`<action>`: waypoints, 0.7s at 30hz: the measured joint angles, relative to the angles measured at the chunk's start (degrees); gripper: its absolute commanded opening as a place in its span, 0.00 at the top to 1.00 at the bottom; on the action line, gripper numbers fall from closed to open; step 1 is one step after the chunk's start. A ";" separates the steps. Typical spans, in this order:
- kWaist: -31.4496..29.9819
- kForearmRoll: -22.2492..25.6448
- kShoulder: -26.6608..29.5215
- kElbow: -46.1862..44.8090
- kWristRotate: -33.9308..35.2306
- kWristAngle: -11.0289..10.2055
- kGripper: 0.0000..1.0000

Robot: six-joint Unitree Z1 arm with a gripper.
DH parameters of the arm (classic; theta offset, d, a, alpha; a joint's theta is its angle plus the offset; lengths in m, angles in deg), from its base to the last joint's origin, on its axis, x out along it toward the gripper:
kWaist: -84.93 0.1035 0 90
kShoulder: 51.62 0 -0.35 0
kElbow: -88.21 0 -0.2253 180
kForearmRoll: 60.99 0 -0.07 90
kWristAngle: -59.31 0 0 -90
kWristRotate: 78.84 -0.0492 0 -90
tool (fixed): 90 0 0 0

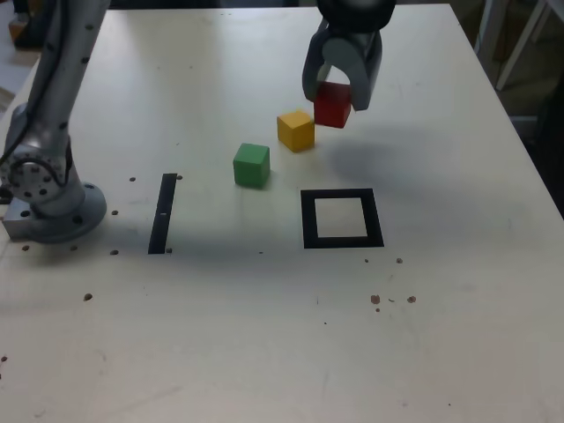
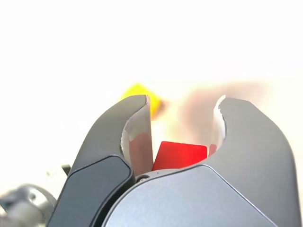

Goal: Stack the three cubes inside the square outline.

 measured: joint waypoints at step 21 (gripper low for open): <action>-14.39 -2.48 1.02 -9.90 28.56 5.93 0.73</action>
